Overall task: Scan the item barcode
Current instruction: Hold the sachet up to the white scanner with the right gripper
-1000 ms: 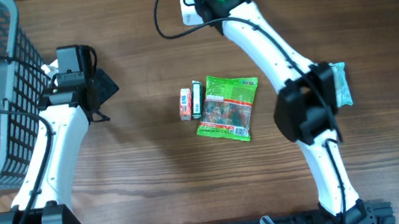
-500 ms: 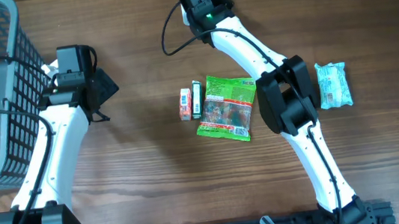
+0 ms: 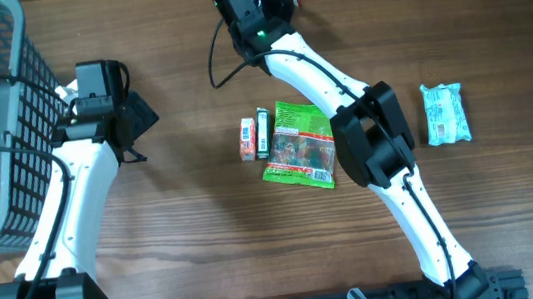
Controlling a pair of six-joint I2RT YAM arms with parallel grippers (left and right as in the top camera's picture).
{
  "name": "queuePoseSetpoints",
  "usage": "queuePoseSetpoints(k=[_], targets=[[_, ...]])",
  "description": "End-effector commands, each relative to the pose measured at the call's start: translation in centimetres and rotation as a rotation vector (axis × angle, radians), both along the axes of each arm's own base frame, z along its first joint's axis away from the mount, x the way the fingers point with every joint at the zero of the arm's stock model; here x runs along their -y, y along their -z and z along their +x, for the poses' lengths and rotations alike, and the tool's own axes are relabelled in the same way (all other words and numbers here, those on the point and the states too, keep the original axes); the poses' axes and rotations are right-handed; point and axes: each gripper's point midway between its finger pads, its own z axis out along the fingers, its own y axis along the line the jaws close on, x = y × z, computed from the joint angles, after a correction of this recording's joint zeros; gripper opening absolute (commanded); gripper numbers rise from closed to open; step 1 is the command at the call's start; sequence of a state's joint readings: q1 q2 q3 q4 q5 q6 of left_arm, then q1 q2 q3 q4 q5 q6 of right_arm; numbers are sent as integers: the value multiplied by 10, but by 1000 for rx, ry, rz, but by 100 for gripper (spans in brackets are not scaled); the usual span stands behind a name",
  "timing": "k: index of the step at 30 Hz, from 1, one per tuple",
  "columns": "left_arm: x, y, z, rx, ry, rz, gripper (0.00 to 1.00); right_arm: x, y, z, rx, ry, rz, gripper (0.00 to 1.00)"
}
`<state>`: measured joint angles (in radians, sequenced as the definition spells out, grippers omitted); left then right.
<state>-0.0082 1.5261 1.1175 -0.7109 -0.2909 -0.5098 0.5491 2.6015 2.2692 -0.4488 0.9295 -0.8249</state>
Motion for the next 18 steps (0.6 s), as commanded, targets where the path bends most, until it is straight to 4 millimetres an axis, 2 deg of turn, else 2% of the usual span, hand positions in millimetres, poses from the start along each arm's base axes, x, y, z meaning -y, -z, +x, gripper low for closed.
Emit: queuePoseSetpoints(k=[1,5,14,18], targets=[[-4,1,0,-4,-2,16,100,12,10,-5,-24,51,-52,4],[-4,1,0,-4,-2,16,100,17,16,-14,-52,74,-63,4],[-4,1,0,-4,-2,16,100,-8,19,-21,-75,9,-64,4],[-4,1,0,-4,-2,16,100,-8,20,-23,-88,4,-67,4]])
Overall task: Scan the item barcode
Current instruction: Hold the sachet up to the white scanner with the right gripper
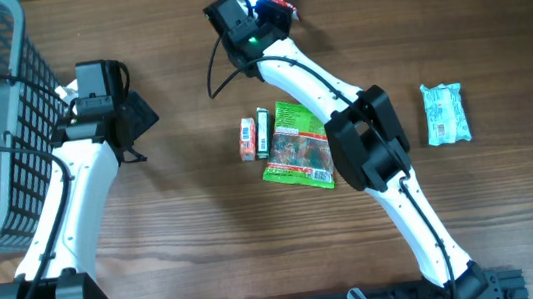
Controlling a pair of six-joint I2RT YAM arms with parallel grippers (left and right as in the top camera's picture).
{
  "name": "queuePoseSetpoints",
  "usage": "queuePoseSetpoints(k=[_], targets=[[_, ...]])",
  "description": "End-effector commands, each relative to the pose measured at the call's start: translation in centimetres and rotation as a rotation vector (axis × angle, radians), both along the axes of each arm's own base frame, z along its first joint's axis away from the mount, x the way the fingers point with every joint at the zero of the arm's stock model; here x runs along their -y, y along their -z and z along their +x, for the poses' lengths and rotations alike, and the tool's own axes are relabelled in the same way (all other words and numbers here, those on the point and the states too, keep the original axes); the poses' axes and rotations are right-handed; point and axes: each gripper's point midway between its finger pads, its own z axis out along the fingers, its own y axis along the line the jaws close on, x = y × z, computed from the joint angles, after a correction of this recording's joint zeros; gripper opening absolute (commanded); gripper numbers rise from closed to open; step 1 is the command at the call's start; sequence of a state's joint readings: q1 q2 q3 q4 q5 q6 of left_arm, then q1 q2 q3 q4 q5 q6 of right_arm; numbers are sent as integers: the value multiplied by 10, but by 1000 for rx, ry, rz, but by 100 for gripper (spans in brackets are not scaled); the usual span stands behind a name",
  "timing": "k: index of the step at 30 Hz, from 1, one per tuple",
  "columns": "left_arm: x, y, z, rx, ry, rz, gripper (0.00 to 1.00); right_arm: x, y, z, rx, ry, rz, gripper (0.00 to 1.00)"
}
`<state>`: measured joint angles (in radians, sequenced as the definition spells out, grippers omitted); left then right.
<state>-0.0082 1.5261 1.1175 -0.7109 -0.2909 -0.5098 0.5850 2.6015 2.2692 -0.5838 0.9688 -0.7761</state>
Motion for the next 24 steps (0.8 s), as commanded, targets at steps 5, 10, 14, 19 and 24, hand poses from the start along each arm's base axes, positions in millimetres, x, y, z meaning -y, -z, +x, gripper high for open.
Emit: queuePoseSetpoints(k=[5,10,14,19,24], targets=[[-4,1,0,-4,-2,16,100,-5,1,1,17,8,64,4],[-4,1,0,-4,-2,16,100,-12,-74,-12,59,-14,296,4],[-4,1,0,-4,-2,16,100,-5,-168,-52,88,-16,569,4],[-4,1,0,-4,-2,16,100,32,-239,-131,-35,34,926,4],[-4,1,0,-4,-2,16,100,92,-233,-175,-206,251,1121,4]])
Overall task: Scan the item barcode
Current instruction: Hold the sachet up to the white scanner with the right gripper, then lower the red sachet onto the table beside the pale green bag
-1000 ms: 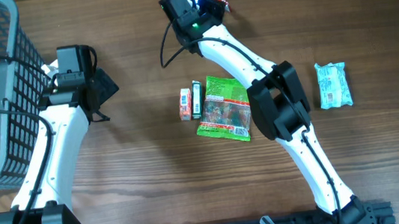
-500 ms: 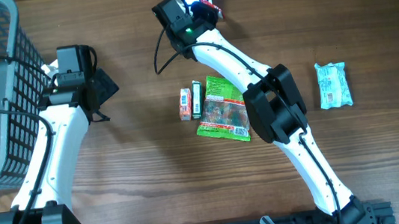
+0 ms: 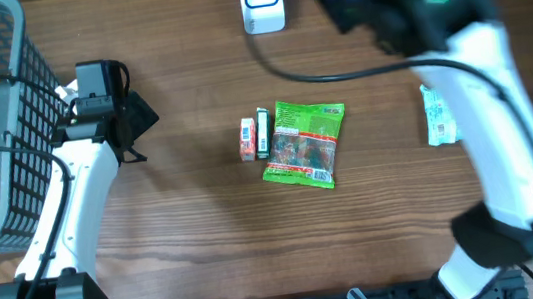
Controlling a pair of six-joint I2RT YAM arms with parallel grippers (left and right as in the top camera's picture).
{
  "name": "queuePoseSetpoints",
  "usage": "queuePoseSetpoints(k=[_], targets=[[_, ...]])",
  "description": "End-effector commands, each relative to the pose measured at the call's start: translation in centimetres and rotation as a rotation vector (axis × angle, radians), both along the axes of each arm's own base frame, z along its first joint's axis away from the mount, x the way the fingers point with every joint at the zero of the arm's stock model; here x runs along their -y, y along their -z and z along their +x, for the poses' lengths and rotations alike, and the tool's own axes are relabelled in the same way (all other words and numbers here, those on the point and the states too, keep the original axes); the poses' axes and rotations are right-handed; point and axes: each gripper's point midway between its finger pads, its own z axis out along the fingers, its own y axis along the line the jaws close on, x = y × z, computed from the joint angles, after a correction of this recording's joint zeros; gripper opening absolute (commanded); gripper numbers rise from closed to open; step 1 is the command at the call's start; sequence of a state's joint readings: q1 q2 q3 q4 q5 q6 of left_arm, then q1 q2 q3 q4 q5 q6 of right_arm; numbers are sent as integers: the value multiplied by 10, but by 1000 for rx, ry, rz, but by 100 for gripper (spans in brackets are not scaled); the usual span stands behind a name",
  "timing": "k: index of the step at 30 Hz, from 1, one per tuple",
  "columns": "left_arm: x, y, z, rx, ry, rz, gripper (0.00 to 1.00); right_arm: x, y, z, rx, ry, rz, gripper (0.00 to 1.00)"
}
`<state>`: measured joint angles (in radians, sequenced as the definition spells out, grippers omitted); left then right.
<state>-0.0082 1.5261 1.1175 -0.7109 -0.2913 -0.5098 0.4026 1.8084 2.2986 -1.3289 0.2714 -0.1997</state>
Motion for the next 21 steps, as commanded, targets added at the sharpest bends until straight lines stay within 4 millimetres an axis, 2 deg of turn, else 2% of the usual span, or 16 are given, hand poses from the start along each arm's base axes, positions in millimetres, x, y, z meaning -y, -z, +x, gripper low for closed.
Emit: queuePoseSetpoints(k=[1,4,6,8,11,14,18,21], targets=[[-4,1,0,-4,-2,15,100,19,47,-15,-266,97,213,4],[-4,1,0,-4,-2,15,100,63,85,-28,-425,275,220,4],[-4,1,0,-4,-2,15,100,80,112,-33,-504,346,215,4],[-4,1,0,-4,-2,15,100,90,142,-40,-579,382,198,4],[-4,1,0,-4,-2,15,100,99,201,-52,-687,419,168,4],[-4,1,0,-4,-2,15,100,115,253,-64,-717,483,83,4],[-4,1,0,-4,-2,15,100,134,286,-67,-671,570,4,5],[-4,1,0,-4,-2,15,100,134,300,-68,-663,569,4,4]])
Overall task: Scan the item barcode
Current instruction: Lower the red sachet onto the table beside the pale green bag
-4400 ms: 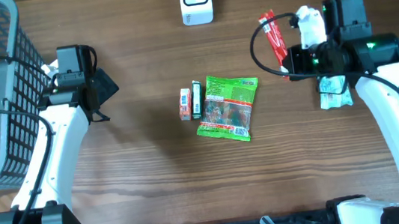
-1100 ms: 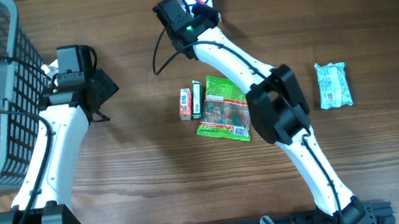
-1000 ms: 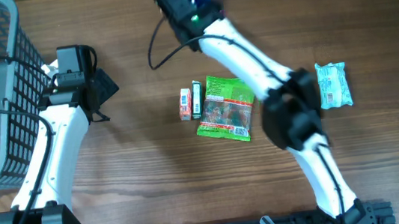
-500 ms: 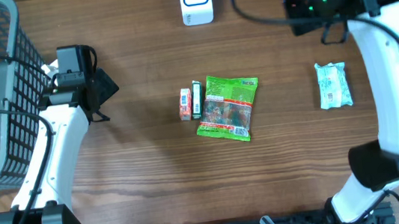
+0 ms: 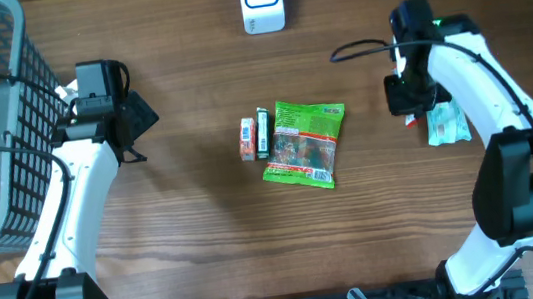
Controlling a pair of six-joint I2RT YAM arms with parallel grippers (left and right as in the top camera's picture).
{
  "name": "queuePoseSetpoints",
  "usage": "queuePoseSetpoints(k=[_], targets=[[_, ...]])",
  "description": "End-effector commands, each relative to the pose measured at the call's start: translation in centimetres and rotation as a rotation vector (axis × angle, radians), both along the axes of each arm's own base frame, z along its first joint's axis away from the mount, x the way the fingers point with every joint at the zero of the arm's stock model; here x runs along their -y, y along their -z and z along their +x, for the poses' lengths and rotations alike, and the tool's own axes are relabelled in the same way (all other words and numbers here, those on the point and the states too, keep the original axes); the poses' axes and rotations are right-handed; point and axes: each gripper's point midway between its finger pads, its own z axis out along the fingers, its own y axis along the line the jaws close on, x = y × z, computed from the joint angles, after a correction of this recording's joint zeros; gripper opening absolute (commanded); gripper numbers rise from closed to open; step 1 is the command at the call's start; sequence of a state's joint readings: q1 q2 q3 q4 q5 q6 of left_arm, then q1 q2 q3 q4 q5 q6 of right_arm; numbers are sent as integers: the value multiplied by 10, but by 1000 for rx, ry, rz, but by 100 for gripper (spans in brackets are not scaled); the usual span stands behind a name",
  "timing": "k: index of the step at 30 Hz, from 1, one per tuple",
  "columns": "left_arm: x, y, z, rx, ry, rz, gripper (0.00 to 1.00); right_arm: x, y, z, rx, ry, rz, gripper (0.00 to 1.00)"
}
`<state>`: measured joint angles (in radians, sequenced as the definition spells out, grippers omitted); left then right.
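Note:
The white scanner stands at the far middle of the table. A teal packet lies at the right. My right gripper hangs at the packet's left edge, pointing down; its fingers are hidden under its dark body, so I cannot tell how they stand. In the middle lie a green snack bag, a narrow dark box and a small orange box, side by side. My left gripper rests at the left, open and holding nothing.
A dark mesh basket fills the far left corner, beside the left arm. The right arm's cable loops over the table left of its wrist. The wooden table runs to the front rail.
The right arm, seen blurred and high over the far right, has come down. Its gripper now sits at the left edge of the teal packet. Nothing else moved.
My right gripper was at the scanner at the far middle, and was still there a moment later. Then the arm was off the scanner over the right side. Now it is low at the teal packet. The left arm and the middle items stayed put.

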<state>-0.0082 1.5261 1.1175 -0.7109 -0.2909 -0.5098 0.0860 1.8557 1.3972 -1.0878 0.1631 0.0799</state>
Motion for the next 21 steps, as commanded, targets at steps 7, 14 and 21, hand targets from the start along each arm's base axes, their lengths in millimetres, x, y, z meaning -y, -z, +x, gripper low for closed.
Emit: queuePoseSetpoints(k=[7,14,21], targets=[[-4,1,0,-4,-2,16,100,18,11,-1,13,30,-100,67],[-4,1,0,-4,-2,16,100,-24,17,11,53,27,146,11],[-4,1,0,-4,-2,16,100,-24,58,16,145,43,154,12]])
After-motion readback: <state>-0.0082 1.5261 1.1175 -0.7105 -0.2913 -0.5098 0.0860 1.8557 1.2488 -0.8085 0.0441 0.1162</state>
